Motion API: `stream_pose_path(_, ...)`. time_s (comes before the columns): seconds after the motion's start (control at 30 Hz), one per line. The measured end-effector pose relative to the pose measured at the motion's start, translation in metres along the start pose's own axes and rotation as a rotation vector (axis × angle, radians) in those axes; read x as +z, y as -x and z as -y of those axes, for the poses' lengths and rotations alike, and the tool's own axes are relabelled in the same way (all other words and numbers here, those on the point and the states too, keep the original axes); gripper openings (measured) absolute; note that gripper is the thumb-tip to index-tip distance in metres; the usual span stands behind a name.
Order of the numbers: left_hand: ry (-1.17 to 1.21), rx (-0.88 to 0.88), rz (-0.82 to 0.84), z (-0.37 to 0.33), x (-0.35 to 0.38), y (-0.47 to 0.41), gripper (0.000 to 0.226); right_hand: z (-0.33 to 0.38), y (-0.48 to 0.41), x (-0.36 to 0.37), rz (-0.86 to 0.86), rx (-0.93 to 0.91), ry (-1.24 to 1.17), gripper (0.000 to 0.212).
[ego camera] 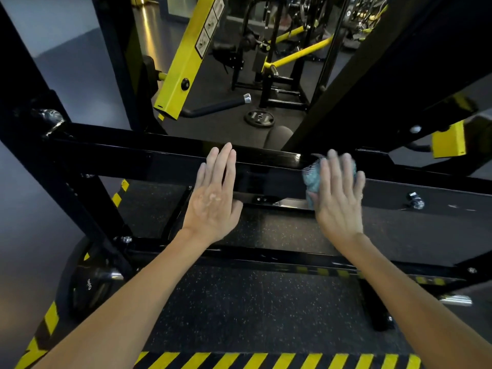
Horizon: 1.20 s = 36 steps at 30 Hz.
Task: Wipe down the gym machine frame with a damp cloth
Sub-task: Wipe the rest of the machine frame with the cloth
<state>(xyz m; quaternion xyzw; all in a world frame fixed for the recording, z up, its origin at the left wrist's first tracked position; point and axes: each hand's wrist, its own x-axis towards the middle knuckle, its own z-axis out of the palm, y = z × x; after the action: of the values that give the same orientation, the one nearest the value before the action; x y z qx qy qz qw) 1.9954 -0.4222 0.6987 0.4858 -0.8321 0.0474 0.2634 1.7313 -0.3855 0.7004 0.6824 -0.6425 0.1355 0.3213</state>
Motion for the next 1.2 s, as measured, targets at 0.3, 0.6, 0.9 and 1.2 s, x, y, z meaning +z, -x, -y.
stream_pose_path(0.3,-0.080,-0.016,0.020,-0.001,-0.001,0.000,0.092,0.082,-0.044,-0.010,-0.059,-0.288,0.056,0.070)
stream_pose_path(0.6,-0.005,-0.021,0.025,-0.017,-0.002,-0.001,0.090,-0.042,0.010,-0.009,0.090,-0.089,0.147,0.065)
stream_pose_path(0.9,-0.060,0.094,0.120,-0.058,0.002,-0.014,0.095,-0.015,-0.013,-0.018,0.090,-0.123,0.081,0.073)
stream_pose_path(1.2,-0.050,0.108,0.143,-0.121,0.023,-0.028,0.094,-0.073,-0.004,-0.022,0.099,-0.131,-0.075,0.067)
